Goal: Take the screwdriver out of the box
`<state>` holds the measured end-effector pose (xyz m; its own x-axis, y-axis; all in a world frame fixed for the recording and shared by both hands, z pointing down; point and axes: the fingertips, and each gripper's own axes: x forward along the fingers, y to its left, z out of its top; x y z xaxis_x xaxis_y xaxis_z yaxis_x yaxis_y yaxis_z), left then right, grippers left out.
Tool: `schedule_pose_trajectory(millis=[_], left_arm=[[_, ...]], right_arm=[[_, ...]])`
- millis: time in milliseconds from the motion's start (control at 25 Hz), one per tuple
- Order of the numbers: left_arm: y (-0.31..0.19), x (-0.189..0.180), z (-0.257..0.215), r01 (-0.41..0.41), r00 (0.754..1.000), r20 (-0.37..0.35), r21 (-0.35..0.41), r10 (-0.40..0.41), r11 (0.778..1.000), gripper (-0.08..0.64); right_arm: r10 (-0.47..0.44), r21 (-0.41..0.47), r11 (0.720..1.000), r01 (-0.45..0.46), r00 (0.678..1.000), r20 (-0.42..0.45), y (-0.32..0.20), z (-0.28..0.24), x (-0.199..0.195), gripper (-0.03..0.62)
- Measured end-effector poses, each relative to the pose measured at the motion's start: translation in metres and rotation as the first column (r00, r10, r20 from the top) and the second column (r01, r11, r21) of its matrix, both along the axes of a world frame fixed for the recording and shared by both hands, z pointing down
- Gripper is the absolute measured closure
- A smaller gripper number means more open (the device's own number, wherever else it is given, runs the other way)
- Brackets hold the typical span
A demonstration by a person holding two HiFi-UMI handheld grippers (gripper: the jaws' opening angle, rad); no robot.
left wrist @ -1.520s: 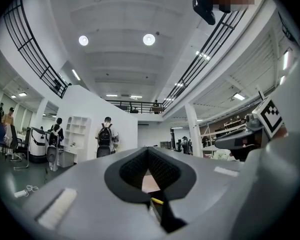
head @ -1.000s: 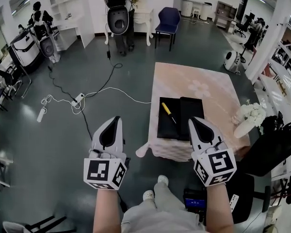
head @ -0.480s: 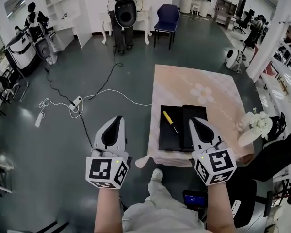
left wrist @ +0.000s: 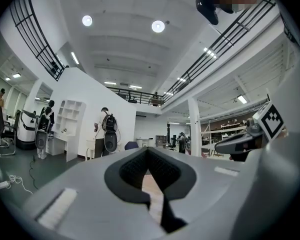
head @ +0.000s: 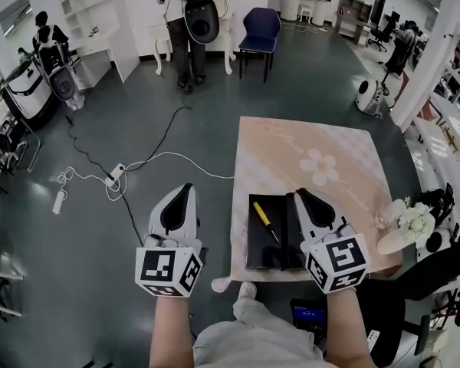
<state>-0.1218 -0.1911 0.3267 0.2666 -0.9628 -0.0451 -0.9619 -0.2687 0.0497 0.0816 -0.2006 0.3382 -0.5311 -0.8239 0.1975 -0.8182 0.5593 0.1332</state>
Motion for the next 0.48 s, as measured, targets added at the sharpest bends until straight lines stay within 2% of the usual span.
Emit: schedule_pose_trajectory(millis=[160, 240, 360, 480], left_arm=[[-0.027, 0.005, 0.001, -0.005, 1.000, 0.005, -0.006, 0.005, 1.000, 0.555], [-0.037, 0.005, 0.003, -0.006, 1.000, 0.008, -0.011, 0.006, 1.000, 0.555], [-0.048, 0.004, 0.007, -0.006, 1.000, 0.010, -0.018, 0.006, 1.000, 0.555], [-0.054, 0.004, 0.011, -0.011, 1.000, 0.010, -0.025, 0.011, 1.000, 0.555]], right_arm=[[-0.017, -0.030, 0.999, 0.017, 1.000, 0.001, -0.026, 0.006, 0.001, 0.576], [-0.021, -0.047, 0.999, 0.021, 1.000, 0.009, -0.036, 0.011, 0.001, 0.471], [-0.031, -0.067, 0.997, 0.033, 0.999, 0.029, -0.047, 0.016, -0.003, 0.412], [-0.037, -0.086, 0.995, 0.041, 0.998, 0.055, -0.054, 0.021, -0.005, 0.274]])
